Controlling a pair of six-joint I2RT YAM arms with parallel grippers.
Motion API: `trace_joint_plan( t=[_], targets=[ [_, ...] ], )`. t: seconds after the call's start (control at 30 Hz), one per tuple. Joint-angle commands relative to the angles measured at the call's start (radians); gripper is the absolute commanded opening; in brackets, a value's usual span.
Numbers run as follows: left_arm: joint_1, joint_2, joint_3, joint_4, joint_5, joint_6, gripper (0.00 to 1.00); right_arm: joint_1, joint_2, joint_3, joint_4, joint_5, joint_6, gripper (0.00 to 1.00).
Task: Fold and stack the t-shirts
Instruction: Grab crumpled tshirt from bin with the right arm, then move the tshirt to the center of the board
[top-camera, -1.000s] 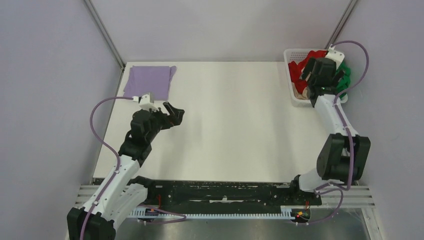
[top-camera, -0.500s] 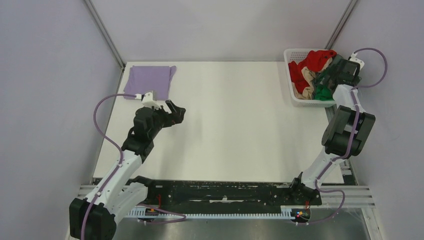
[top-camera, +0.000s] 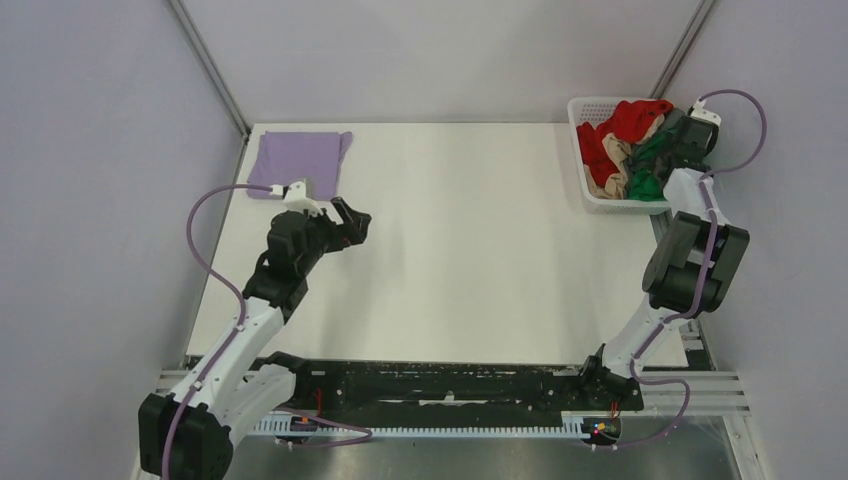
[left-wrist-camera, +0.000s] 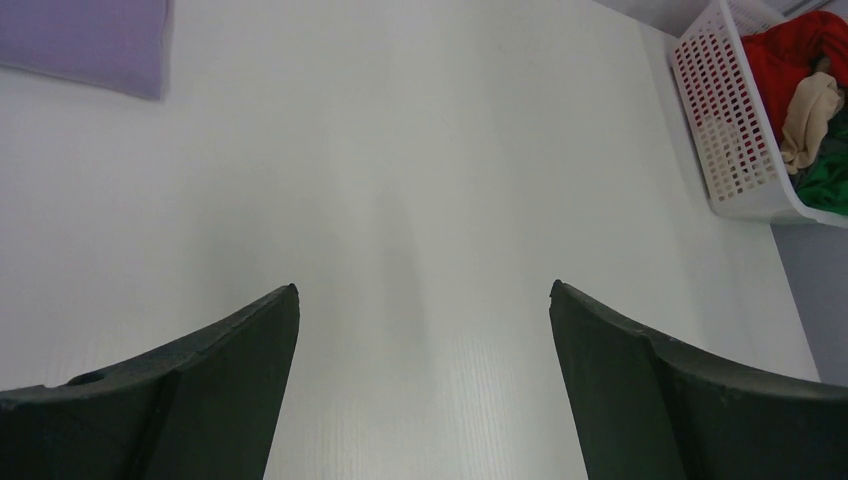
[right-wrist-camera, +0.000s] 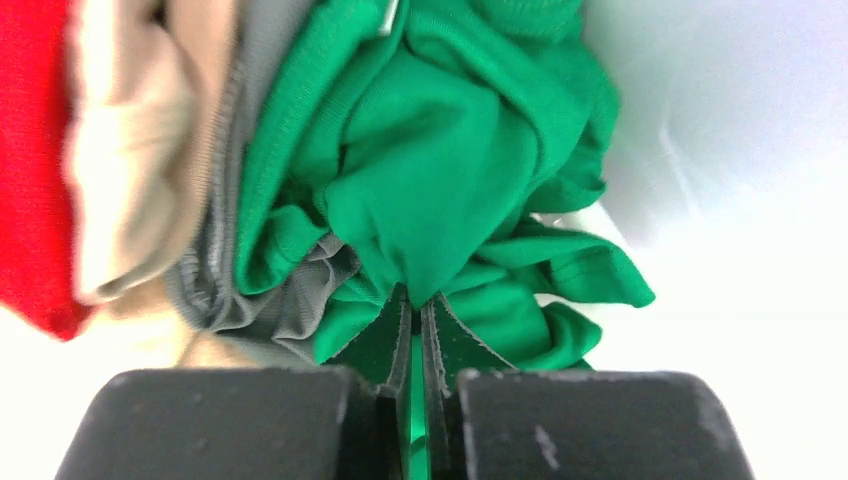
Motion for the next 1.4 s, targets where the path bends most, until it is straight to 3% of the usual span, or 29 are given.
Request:
trace_joint_plan(
  t=[0.0, 0.47, 0.57, 0.73, 0.9, 1.03, 1.27, 1.37],
  targets=[
    [0.002, -0.071, 0.037, -0.004, -0.022, 0.047, 1.00, -0.001, -0.197, 0.011, 0.154, -0.012, -0.050, 0.00],
    [0.002, -0.181, 0.012, -0.029, -0.074, 0.003, 1.00, -0.001, -0.682, -0.031, 0.546, -0.144, -0.122, 0.00],
    [0.002, -0.176, 0.012, -0.028, -0.067, -0.012, 1.00, -0.001, -0.742, -0.004, 0.591, -0.147, -0.066, 0.00],
    [0.002, -0.178, 0.002, -0.017, -0.054, -0.038, 1.00, -0.001, -0.770, 0.061, 0.570, -0.404, 0.099, 0.00],
    [0.002, -0.189, -0.003, -0.027, -0.057, -0.073, 1.00, 0.020, -0.785, 0.009, 0.678, -0.705, 0.436, 0.00],
    [0.002, -0.162, -0.009, -0.057, -0.096, -0.155, 1.00, 0.167, -0.792, -0.041, 0.740, -0.800, 0.570, 0.00],
    [0.002, -0.145, -0.002, -0.126, -0.117, -0.228, 1.00, 0.585, -0.755, -0.119, 0.718, -0.757, 0.511, 0.00],
    [0.002, -0.149, 0.024, -0.213, -0.205, -0.253, 1.00, 0.749, -0.737, -0.174, 0.697, -0.674, 0.408, 0.00]
  ],
)
